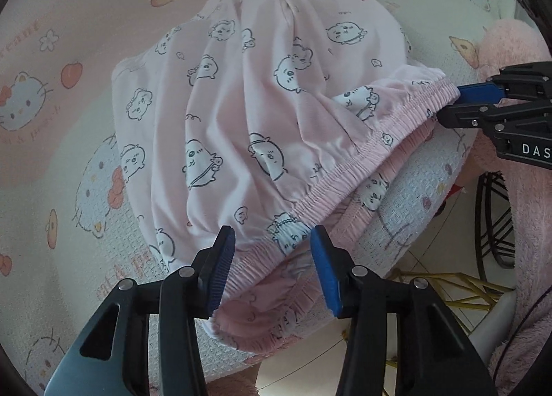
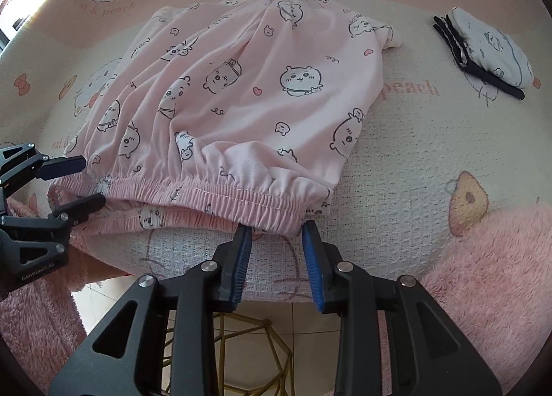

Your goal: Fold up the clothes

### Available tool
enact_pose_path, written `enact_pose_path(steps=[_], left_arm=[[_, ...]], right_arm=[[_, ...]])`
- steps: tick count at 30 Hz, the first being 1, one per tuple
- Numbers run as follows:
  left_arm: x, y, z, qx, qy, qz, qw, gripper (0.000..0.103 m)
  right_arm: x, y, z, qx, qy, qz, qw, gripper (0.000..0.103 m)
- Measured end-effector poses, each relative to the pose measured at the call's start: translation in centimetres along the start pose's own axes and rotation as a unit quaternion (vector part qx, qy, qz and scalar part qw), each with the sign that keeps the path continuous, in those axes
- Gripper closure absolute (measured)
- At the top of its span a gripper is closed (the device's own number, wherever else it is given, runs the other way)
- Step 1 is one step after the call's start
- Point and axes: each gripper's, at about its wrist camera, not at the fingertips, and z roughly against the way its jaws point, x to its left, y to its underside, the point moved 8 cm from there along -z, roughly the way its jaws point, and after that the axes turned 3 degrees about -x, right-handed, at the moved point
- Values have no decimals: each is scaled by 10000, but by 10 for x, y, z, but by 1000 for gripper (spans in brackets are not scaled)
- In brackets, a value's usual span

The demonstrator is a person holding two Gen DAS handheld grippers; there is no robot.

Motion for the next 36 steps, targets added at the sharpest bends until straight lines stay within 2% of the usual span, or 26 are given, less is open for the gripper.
enact_pose_path(steps=[3,5,8,10,13,16,18,19,20,25,28,31,33,35,36], left_arm=[[2,2,-7,76,12,195,9998,73],[8,2,-9,49,-35,468,9989,89],[27,-1,-4,-104,-52,1136,9935,92],[38,-4,1,-233,-132,1413,9896,92],[38,-2,3,-188,-79,1308,9912,91],[29,4,4,-24,-38,861,9963,88],[22,11,3,53,-127,479,9988,73],[19,13,1,80,-121,407,9991,59],[17,15,-2,108,-110,366,9992,56],[5,19,-14,173,-123,246,9995,56],[-6,11,-14,104,39,187,9998,56],[-10,12,-14,142,-75,-58,9999,56],[-9,12,-19,179,-138,-27,9997,61],[-6,8,-19,113,-138,186,9997,81],[-4,5,-18,49,-165,294,9994,84]], right_arm=[[0,2,-3,78,1,20,10000,73],[0,3,-5,131,5,39,9999,73],[0,4,-7,173,18,58,9998,72],[0,5,-9,206,30,70,9998,72],[0,6,-12,253,30,82,9996,72],[-1,8,-14,300,28,81,9995,72],[-3,8,-15,335,19,49,9994,72],[-4,9,-15,352,14,26,9994,72],[-5,9,-16,370,8,0,9993,72],[-6,10,-17,424,-45,-26,9991,72],[-6,11,-17,415,-46,-2,9991,72],[-13,11,-16,391,-3,-98,9992,72],[-18,9,-16,379,-2,-202,9991,71],[-19,9,-18,402,-7,-229,9989,71],[-18,9,-18,401,4,-200,9990,71]])
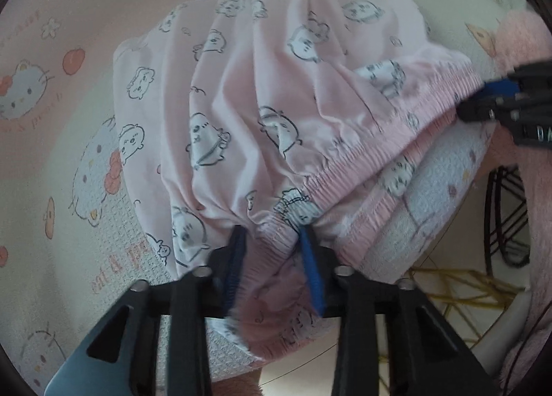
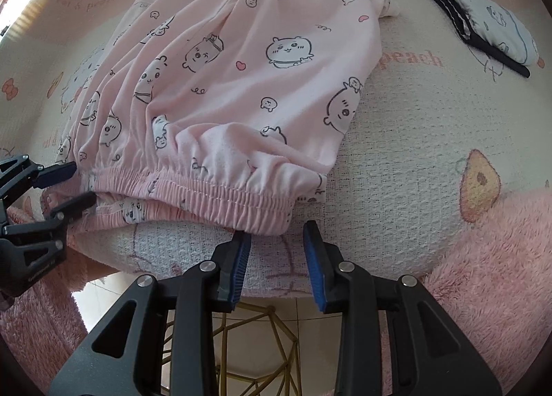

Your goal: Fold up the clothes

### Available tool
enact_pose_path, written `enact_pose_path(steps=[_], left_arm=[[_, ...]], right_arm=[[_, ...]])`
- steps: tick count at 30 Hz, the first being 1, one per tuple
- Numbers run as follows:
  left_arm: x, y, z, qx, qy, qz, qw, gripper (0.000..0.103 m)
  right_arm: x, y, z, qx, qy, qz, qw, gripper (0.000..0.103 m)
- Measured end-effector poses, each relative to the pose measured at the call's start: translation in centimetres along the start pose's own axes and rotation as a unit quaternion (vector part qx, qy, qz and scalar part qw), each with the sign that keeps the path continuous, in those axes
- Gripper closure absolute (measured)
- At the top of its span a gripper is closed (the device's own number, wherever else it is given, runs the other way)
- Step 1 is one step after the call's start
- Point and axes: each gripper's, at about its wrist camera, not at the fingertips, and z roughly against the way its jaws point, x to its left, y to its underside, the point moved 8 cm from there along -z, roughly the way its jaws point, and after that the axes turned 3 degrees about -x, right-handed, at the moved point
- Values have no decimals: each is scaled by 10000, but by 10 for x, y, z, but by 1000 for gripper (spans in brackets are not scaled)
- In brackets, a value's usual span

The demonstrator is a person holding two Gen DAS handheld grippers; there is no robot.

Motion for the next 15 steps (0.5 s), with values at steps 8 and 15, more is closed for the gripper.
enact_pose_path(steps=[8,15], left_arm=[[11,-15,38,-600,-356,381,9968,87],[63,-17,65,-766,-561,810,9922,89]], right_arm=[[2,-1,1,-88,58,167,9998,71],[7,-2,2,-170,214,452,9986,71]])
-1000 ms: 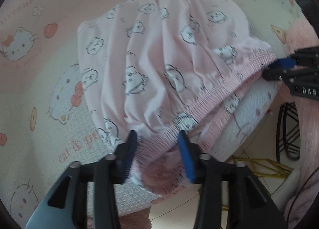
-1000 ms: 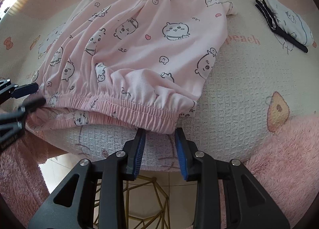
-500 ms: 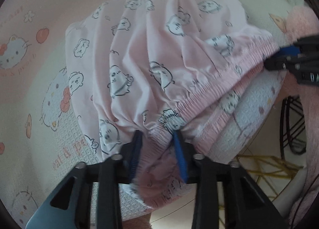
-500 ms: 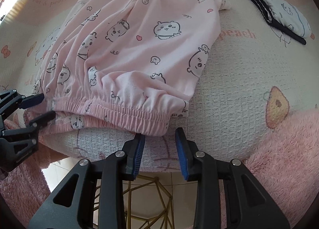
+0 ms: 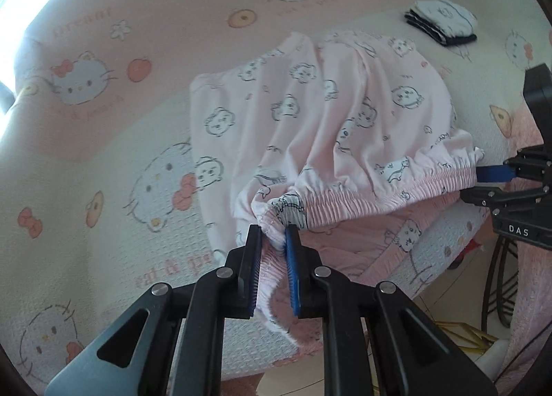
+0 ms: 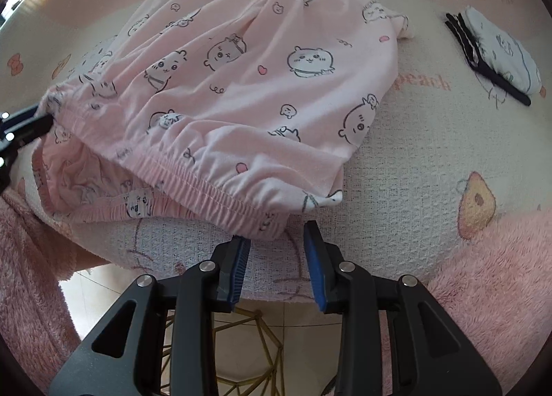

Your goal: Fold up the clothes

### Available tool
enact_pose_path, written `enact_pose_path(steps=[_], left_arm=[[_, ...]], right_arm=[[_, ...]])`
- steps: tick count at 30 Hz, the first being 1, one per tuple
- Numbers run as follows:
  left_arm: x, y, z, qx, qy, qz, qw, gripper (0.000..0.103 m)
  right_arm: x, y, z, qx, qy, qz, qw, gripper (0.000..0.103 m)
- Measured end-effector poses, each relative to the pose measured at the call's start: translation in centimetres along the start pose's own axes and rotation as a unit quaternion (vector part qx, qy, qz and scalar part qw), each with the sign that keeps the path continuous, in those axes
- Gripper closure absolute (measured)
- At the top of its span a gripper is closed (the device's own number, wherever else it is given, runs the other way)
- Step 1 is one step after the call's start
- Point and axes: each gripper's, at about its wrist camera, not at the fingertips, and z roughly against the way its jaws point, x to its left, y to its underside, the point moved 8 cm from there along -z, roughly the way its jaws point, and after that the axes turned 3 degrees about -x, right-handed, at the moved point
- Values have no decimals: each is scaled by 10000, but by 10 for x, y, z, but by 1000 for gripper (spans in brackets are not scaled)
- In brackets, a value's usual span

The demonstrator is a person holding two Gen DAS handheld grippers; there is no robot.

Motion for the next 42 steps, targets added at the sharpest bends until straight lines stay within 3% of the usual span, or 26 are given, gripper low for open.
enact_pose_path(steps=[4,10,14,19,21,23,25,27,31,35,38,42], left_arm=[[15,14,11,-16,-14,246,9997,91],[8,31,15,39,97,292,9995,92],[-5,48,-3,417,309,273,9983,92],[-20,85,-51,1456,629,417,9865,89],[-18,81,-48,1418,800,592,9849,88],[-13,73,-35,1220,1085,898,9825,72],[-3,66,-21,911,1211,1170,9815,63],[3,68,-19,920,1110,1164,9827,60],[-3,84,-37,1343,957,945,9818,60],[-5,84,-45,1297,656,885,9854,65],[1,84,-43,1226,290,812,9887,81],[12,77,-25,865,-77,850,9926,94]], right_arm=[[-1,0,0,-17,2,-2,10000,71],[-7,-2,1,-87,-8,-124,9999,71],[-20,-4,6,-226,191,-281,9992,71],[-33,-2,6,-177,659,-535,9962,71],[-34,-3,4,-127,478,-636,9968,71],[-29,-4,8,-209,190,-713,9971,71],[-21,-11,24,-604,-51,-596,9964,69],[-8,-18,34,-883,-152,-345,9954,66],[29,-12,10,-496,-187,337,9980,64],[37,1,-19,-225,584,829,9946,64],[18,-4,-18,-254,582,250,9977,67],[-16,-3,-13,-281,769,-528,9952,71]])
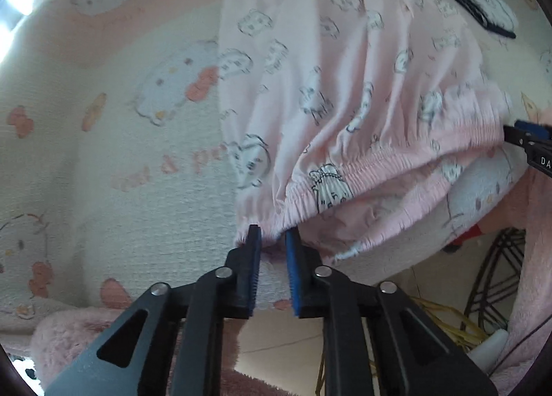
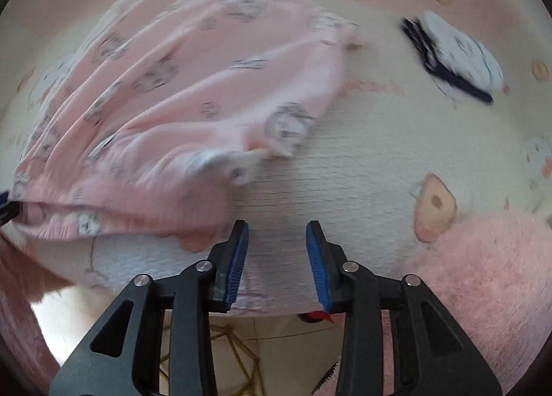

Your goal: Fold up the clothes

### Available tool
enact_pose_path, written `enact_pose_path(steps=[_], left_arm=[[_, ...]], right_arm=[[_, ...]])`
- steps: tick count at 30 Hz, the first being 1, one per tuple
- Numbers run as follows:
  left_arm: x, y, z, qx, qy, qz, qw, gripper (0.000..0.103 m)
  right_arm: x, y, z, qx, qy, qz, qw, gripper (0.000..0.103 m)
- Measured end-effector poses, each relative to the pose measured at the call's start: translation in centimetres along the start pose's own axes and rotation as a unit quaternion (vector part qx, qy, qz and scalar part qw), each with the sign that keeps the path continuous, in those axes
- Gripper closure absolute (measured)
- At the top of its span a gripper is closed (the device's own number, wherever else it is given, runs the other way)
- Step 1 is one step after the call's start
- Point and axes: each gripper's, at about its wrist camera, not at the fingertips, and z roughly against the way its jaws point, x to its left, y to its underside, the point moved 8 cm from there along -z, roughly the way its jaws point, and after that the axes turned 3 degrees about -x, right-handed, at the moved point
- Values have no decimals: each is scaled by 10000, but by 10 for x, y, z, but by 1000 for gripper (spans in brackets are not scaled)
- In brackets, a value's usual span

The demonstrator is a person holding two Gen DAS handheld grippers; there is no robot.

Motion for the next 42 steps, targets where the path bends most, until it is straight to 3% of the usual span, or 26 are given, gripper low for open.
enact_pose_path(steps=[4,9,10,11,14,16,18,21,23,25,27,29,33,36,39,42], left_arm=[[0,-10,25,-434,361,75,9984,94],[19,-8,29,-456,376,399,9975,84],[26,-8,27,-437,427,555,9966,75],[33,-6,24,-404,453,724,9955,66],[48,8,15,-265,451,958,9940,65],[52,20,11,-155,653,1042,9923,65],[44,29,12,-185,887,964,9912,65],[26,26,18,-311,924,573,9936,65],[17,23,13,-307,836,449,9950,65],[18,18,0,-196,600,420,9971,65],[21,16,-10,-158,300,395,9986,74],[26,10,-4,-351,36,424,9985,102],[41,6,34,-972,-246,655,9928,103],[50,11,51,-1152,-200,793,9900,103],[39,18,38,-827,256,813,9929,102],[29,25,20,-456,322,726,9958,98]], right_arm=[[2,-3,8,-130,-234,-147,9995,72],[47,4,40,-412,-815,776,9928,67],[57,6,47,-541,-902,975,9897,66],[62,5,47,-597,-904,1105,9880,64],[57,0,21,-423,-588,1249,9895,52],[53,-3,4,-306,-378,1344,9897,52],[43,-7,-9,-148,-344,1176,9924,53],[37,-15,-1,-282,-675,781,9943,54],[33,-20,9,-459,-895,585,9932,54],[30,-17,6,-398,-827,528,9944,53],[27,-13,-2,-229,-653,524,9962,54],[23,-12,-12,-90,-607,463,9970,54],[6,-18,-11,-201,-623,46,9978,85],[-3,-25,-1,-426,-717,-212,9963,87],[2,-24,2,-427,-683,-36,9967,87],[5,-15,0,-258,-501,105,9984,83]])
